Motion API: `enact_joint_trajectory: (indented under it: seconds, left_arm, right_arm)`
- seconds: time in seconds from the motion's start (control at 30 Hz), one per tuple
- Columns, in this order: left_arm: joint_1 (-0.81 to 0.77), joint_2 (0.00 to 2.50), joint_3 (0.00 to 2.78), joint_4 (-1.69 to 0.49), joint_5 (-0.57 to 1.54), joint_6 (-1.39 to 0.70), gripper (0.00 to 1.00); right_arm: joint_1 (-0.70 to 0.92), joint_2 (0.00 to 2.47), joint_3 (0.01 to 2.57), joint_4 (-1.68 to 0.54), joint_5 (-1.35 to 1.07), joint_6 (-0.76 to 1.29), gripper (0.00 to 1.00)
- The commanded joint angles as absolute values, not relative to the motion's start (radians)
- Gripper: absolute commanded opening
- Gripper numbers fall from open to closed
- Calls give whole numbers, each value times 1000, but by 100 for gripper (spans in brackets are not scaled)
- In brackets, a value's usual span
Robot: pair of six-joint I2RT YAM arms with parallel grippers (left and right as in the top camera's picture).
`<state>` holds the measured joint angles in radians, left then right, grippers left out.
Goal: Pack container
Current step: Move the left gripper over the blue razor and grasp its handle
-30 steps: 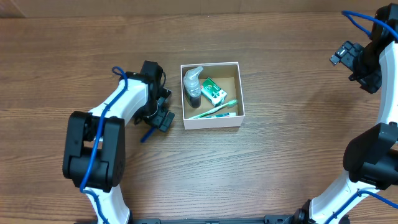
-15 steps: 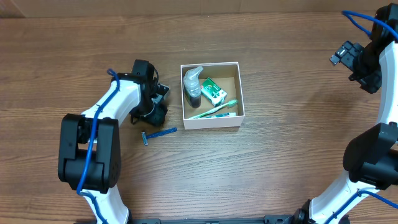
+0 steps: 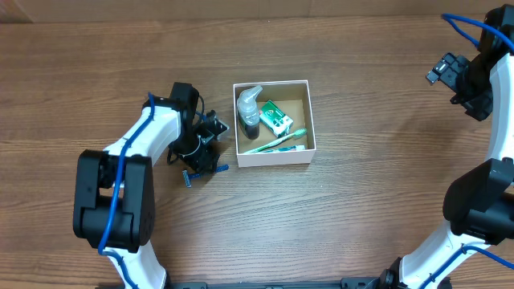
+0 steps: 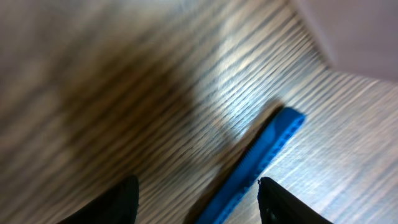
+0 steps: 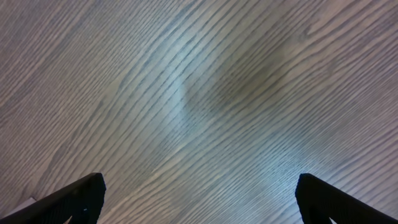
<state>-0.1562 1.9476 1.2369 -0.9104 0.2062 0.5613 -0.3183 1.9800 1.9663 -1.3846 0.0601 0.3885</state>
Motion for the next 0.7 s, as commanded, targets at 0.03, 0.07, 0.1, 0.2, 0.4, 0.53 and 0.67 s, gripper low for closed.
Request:
enact_joint_trajectory:
  seconds: [0.03,0.07,0.1,0.2,0.4,0.53,0.67]
  left_arm:
    - [-162,2008,1213,-907,220,592,61]
    - [-166,2008,1213,-907,219,601,61]
    - [-169,2009,1212,-907,220,616,61]
    - [-193,2009,1210,-912,222,661,73]
    - [-200,2009,1197,-811,26,749,77]
    - [-195,2009,1152,-760,18,749,75]
    - [-198,2009,1135,-801,19,748,75]
  right_arm:
    - [-315,1974,1969,-1381,78,394,100]
    - [-315,1974,1969,-1382,78,394,100]
    - [-315,1974,1969,-1382,78,394,100]
    - [-315,1974,1969,-1382,78,394,100]
    - [-315,1974,1969,-1382,78,394,100]
    - [-315,1974,1969,-1382,78,394,100]
    - [-315,1974,1969,-1381,78,394,100]
